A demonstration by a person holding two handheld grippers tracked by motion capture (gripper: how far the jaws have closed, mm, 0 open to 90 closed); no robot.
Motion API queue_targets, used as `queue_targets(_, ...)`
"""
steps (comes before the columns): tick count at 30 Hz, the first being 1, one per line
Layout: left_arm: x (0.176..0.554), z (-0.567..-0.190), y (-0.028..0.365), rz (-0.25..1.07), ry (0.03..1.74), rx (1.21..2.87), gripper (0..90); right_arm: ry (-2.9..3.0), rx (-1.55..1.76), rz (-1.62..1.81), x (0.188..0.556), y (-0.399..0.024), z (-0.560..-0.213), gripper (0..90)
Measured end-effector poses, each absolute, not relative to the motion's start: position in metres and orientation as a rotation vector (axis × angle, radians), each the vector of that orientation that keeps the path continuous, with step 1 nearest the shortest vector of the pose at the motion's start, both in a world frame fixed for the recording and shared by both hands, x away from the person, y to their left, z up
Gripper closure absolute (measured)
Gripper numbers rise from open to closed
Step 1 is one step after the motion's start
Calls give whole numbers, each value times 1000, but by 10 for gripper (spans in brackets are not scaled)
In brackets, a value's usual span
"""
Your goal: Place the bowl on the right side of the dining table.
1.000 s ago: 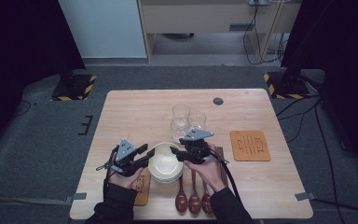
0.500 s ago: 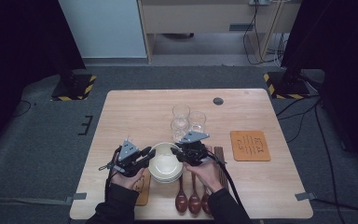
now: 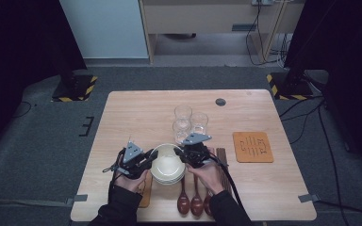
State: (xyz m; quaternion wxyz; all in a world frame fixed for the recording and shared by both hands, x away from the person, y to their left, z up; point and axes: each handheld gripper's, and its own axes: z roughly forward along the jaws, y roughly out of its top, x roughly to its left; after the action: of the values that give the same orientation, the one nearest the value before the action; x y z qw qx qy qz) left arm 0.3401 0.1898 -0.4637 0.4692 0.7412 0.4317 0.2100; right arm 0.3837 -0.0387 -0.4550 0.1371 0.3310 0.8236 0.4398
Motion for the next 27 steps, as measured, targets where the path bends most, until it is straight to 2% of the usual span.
queue_targets(27,341,-463,191,519,1044,1796,800,2387,1024,1256,383,-38,-451,836)
